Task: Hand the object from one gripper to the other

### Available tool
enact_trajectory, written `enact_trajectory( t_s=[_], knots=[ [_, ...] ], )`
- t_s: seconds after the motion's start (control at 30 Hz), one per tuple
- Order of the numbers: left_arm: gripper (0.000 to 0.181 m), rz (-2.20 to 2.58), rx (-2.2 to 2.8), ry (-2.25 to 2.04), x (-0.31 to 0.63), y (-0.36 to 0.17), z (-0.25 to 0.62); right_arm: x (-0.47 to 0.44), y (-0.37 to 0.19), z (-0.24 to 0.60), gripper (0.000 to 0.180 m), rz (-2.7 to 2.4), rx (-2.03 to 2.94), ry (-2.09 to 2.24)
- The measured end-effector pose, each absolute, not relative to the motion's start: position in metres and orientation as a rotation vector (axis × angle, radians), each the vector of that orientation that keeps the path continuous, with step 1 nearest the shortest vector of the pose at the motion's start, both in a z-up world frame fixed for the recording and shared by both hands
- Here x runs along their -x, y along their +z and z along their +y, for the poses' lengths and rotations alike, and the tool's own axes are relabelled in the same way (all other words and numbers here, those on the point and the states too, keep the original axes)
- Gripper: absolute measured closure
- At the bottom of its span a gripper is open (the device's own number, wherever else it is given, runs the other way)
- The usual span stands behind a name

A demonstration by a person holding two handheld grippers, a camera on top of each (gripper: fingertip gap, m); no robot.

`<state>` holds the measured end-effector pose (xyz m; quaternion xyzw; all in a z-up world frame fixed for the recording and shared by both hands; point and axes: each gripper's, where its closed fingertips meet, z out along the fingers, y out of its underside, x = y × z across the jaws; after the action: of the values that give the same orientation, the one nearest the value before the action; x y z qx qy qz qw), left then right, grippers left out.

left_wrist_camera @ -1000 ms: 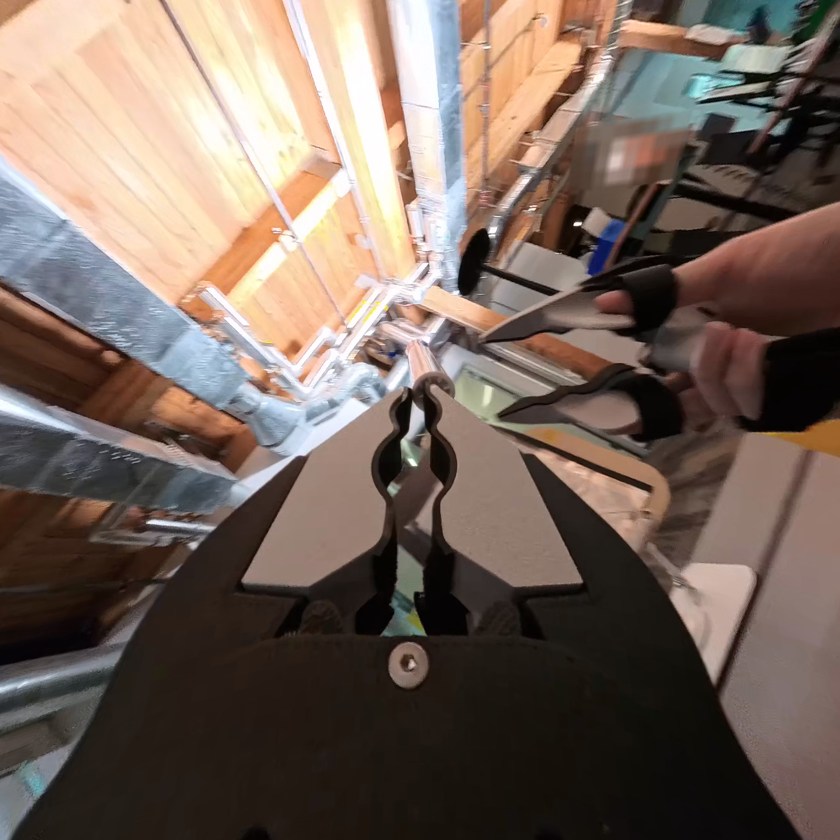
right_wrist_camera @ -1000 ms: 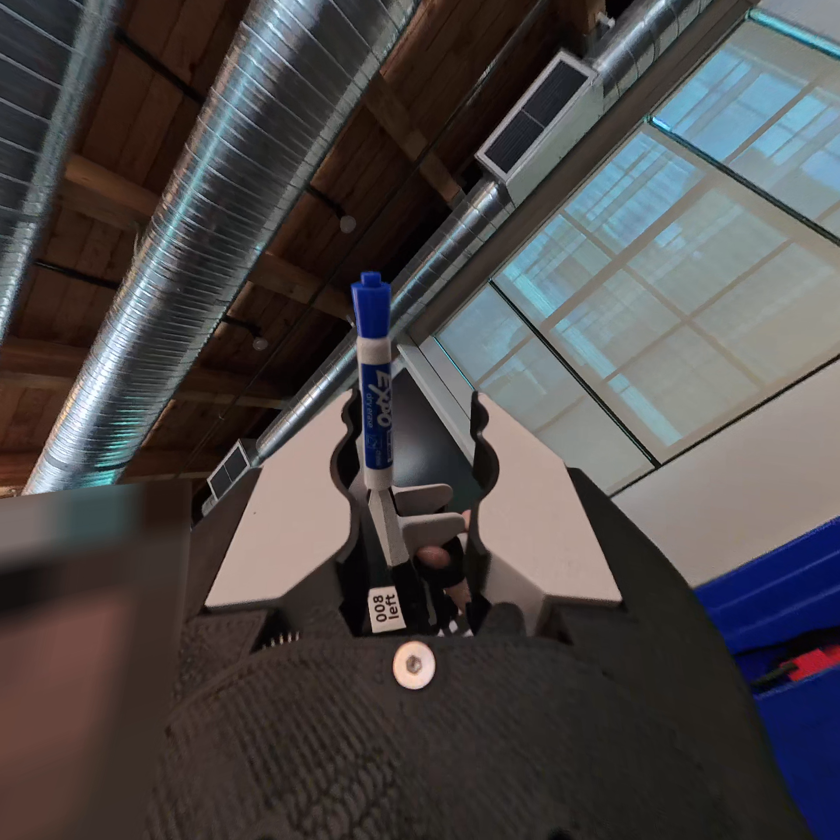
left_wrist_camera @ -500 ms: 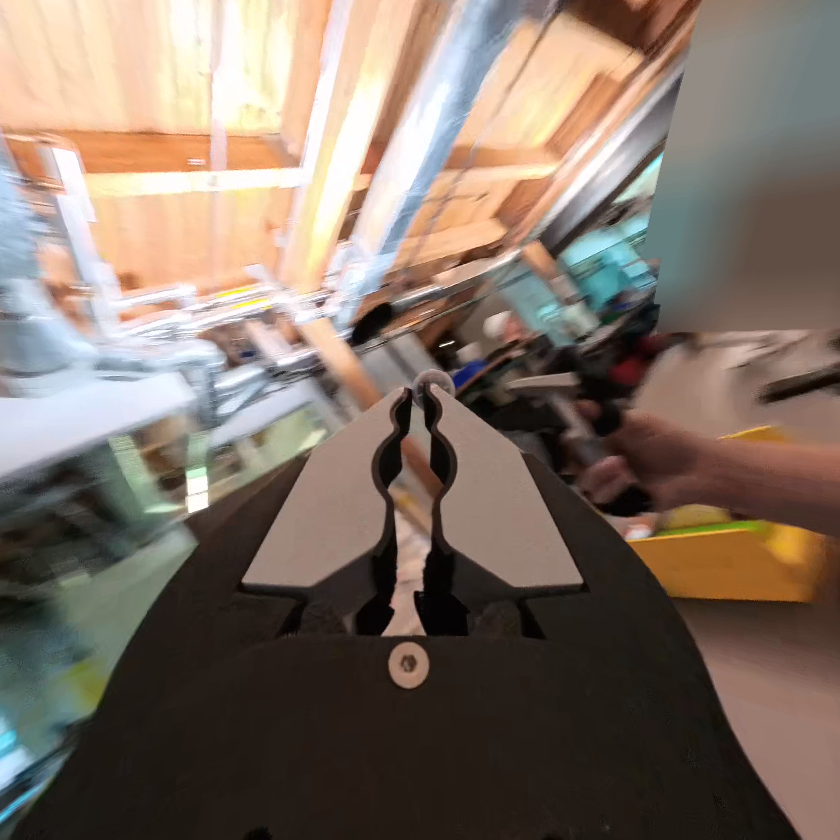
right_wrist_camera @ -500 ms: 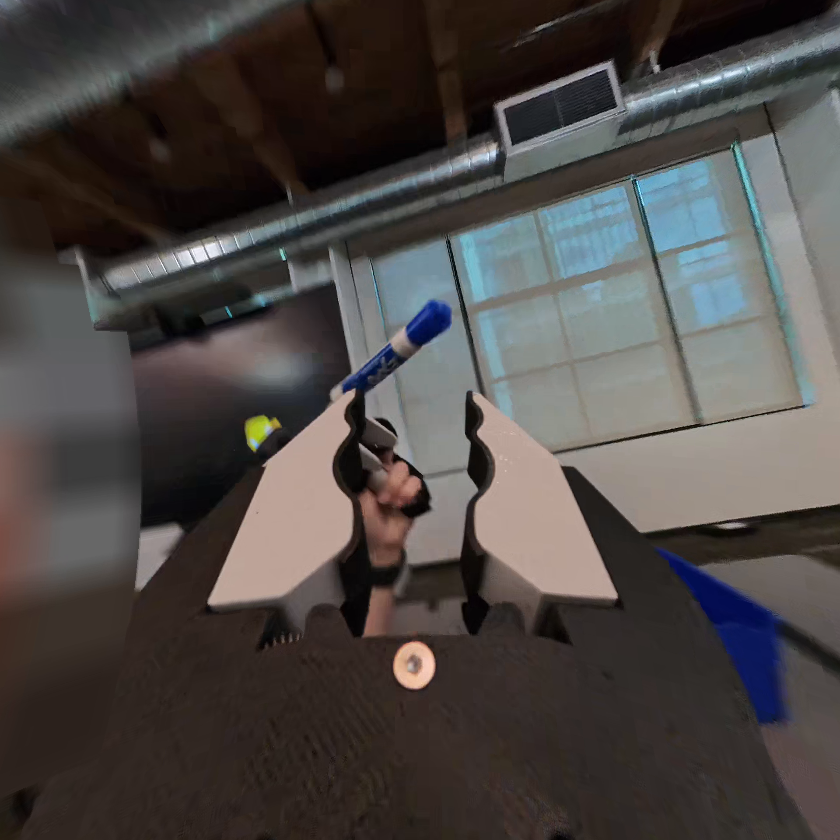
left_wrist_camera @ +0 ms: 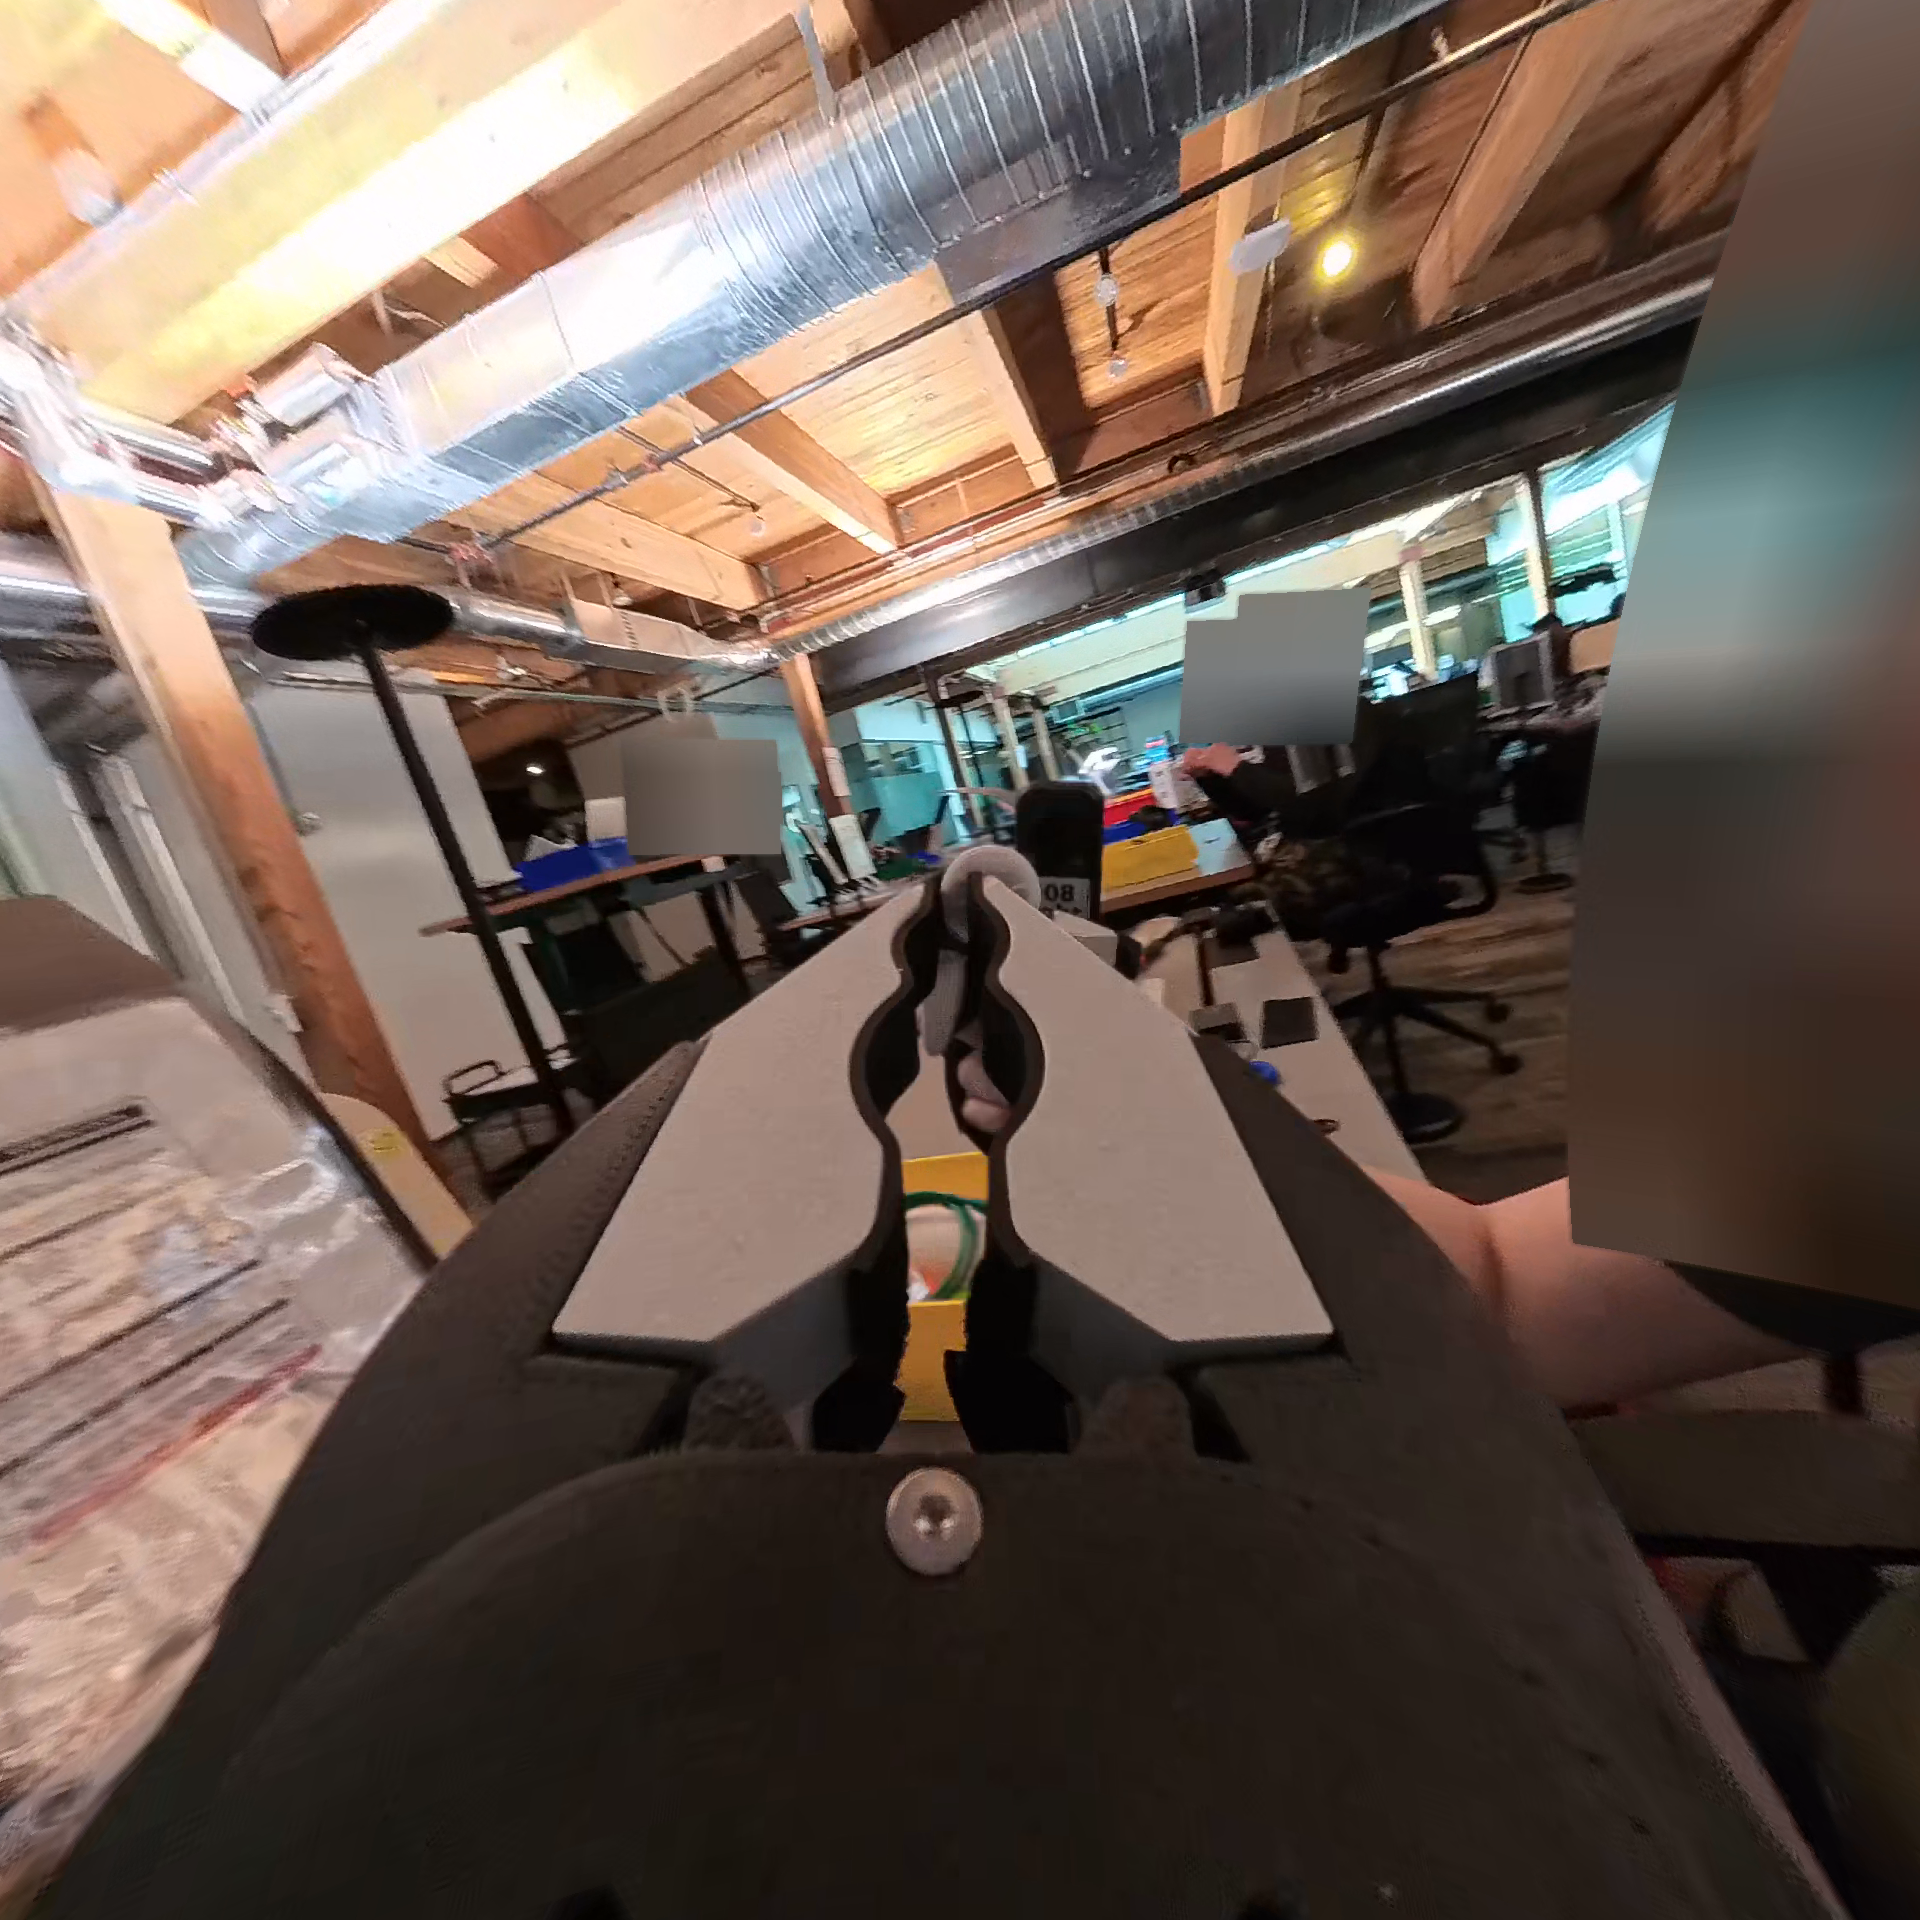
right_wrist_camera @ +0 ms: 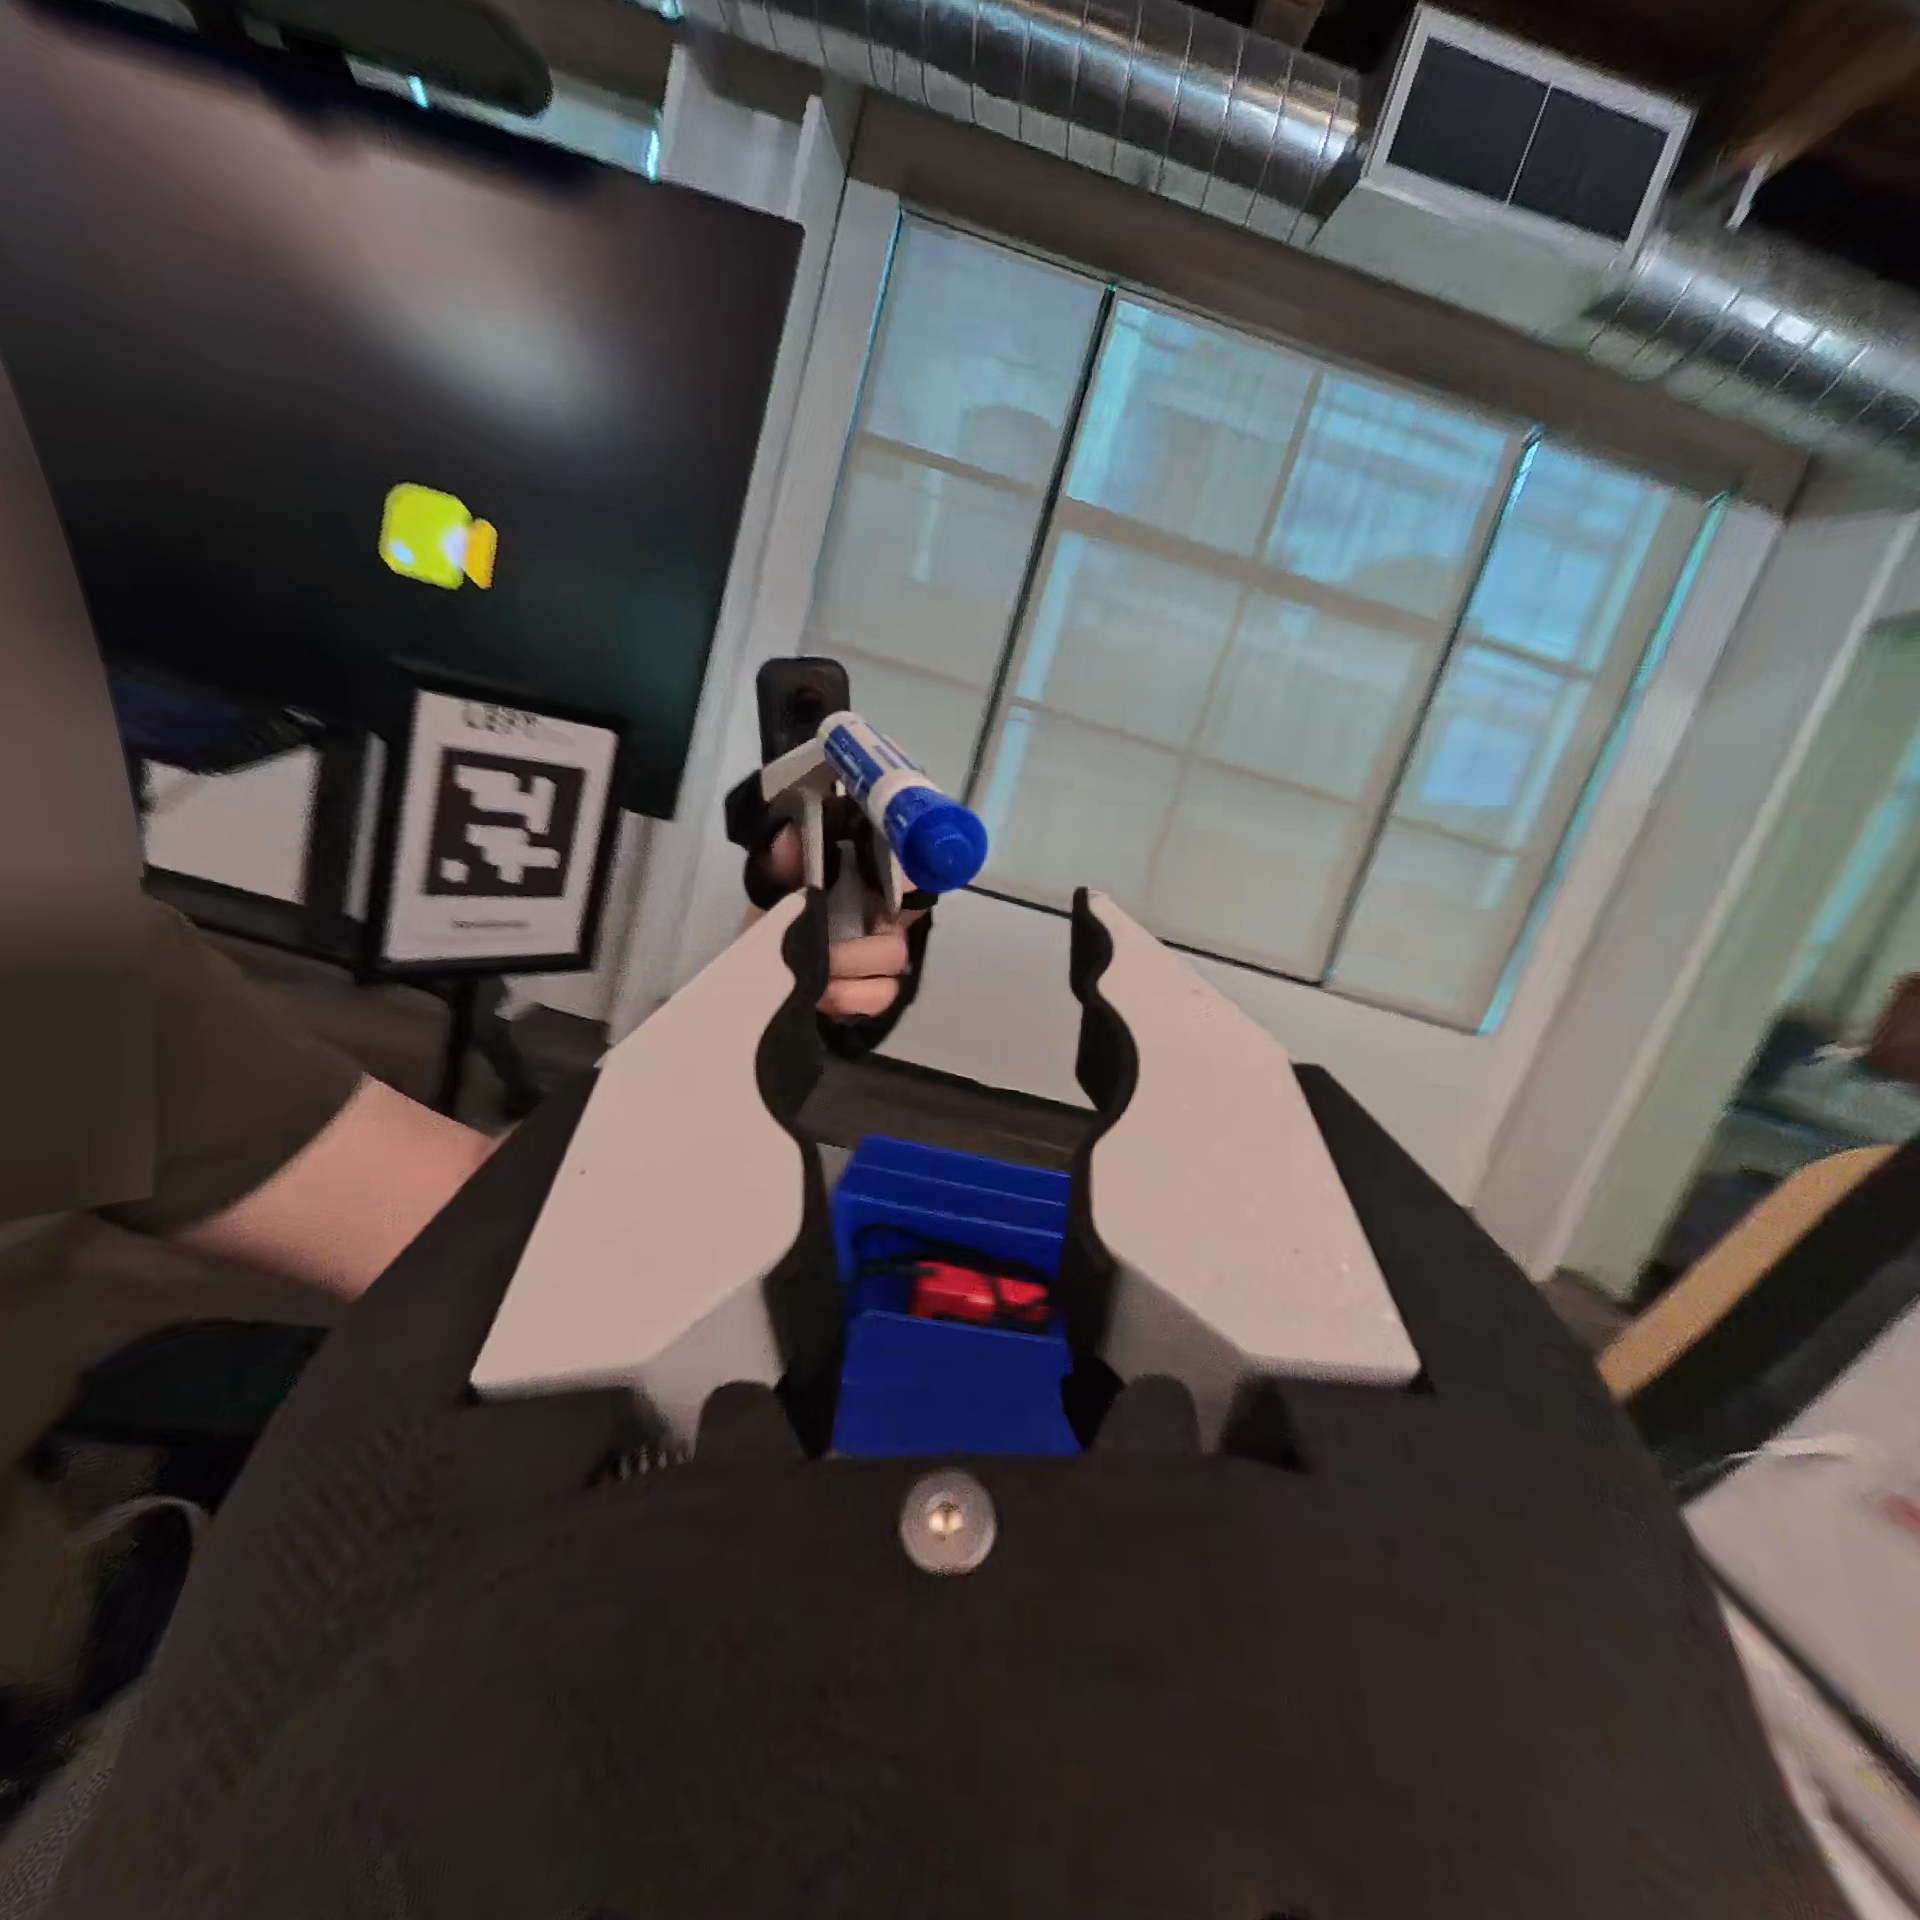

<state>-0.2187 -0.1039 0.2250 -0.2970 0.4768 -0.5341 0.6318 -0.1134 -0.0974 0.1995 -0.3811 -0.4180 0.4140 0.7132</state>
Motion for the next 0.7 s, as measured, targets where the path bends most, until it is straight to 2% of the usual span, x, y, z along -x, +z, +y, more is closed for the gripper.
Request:
enact_trajectory(
  t_s=[0.3,0.7],
  knots=[
    [0.178,1.128,0.702,-1.328,0.212,0.221,-0.108,0.122,0.199,-0.116,0.153,-1.020,0.799,0.761],
    [0.178,1.153,0.700,-1.370,0.210,0.219,-0.113,0.125,0.200,-0.124,0.162,-1.041,0.765,0.795]
  ],
)
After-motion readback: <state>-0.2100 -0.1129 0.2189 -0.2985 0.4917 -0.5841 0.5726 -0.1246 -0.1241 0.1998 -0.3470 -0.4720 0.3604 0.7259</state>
